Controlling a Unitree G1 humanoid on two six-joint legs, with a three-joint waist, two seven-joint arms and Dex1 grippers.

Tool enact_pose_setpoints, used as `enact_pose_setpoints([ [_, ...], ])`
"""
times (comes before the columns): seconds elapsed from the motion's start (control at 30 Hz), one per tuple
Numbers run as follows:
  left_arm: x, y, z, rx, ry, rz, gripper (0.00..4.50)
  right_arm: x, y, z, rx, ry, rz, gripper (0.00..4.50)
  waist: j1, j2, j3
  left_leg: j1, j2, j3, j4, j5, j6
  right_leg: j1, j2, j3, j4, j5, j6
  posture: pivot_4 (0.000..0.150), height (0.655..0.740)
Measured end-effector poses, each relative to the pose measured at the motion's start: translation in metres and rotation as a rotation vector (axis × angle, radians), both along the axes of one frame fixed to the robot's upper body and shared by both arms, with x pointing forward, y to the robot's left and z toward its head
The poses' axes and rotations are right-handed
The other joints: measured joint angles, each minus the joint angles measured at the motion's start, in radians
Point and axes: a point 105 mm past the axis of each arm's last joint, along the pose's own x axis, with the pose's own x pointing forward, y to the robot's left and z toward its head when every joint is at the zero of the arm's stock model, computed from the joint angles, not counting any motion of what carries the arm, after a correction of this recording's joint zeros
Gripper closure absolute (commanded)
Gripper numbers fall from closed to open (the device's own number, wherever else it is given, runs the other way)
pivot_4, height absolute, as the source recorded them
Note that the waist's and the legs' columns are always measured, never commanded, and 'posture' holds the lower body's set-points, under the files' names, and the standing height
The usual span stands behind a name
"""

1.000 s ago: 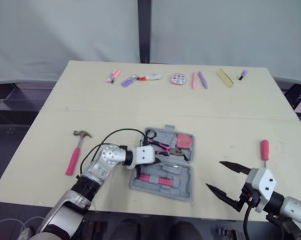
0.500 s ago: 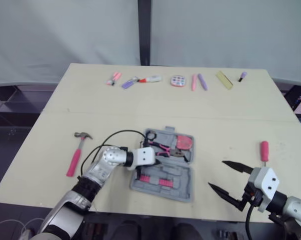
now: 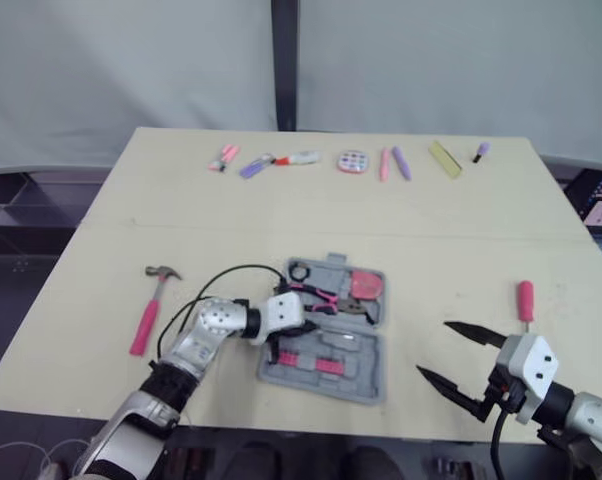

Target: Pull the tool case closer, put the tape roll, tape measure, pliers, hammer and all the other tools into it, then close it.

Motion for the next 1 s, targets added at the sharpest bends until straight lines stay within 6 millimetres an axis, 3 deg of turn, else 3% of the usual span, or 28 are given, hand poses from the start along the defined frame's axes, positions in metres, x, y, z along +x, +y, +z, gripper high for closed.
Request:
enact_pose_setpoints([
  [0.17,-0.011,0.01,0.009,-0.114,0.151,0.031,4.45,0.003,0.002,0.002,0.003,-0.014,0.01,0.0,-0.001,0.002,0.017,-0.003,0.001,0.0,0.002,0.0,0.0,-0.002,0.0,0.001,0.0,0.0,0.0,0.15,0.74],
  [0.33,-0.004,0.03,0.067,-0.268,0.05,0.075,4.45,0.008,0.009,0.002,0.016,-0.019,0.043,0.0,0.001,0.002,0.028,-0.005,0.0,-0.001,0.003,0.0,-0.001,-0.004,-0.001,0.002,0.0,0.0,0.0,0.15,0.74],
  [0.43,-0.007,0.047,0.08,-0.277,0.03,0.104,4.45,0.011,0.011,0.0,0.022,-0.014,0.052,0.0,0.0,0.002,0.029,-0.005,0.0,-0.001,0.002,0.0,-0.001,-0.004,-0.001,0.001,0.0,0.0,0.0,0.15,0.74],
  [0.53,-0.011,0.063,0.083,-0.284,0.026,0.149,3.63,0.011,0.01,-0.004,0.027,0.004,0.051,0.0,0.0,0.002,0.031,-0.005,0.0,-0.001,0.002,0.0,-0.001,-0.004,-0.001,0.0,-0.001,0.0,0.0,0.15,0.74],
  [0.77,-0.024,0.104,0.092,-0.312,-0.021,0.312,0.29,0.009,0.011,-0.006,0.029,0.009,0.055,0.0,0.0,0.003,0.036,-0.005,0.001,-0.001,0.002,0.0,-0.001,-0.003,-0.002,0.002,-0.002,0.0,0.0,0.15,0.74],
  [0.8,-0.028,0.11,0.091,-0.314,-0.02,0.338,0.02,0.008,0.011,-0.007,0.03,0.01,0.055,0.0,-0.001,0.004,0.037,-0.005,0.001,-0.001,0.002,0.0,-0.001,-0.003,-0.003,0.002,-0.002,0.0,0.0,0.15,0.74],
  [1.0,-0.061,0.139,0.062,-0.282,0.038,0.493,0.02,0.006,0.011,-0.014,0.042,0.03,0.05,0.0,-0.006,0.004,0.04,-0.005,0.002,0.0,0.001,0.0,-0.002,-0.003,-0.004,0.003,-0.006,0.0,0.0,0.15,0.74],
])
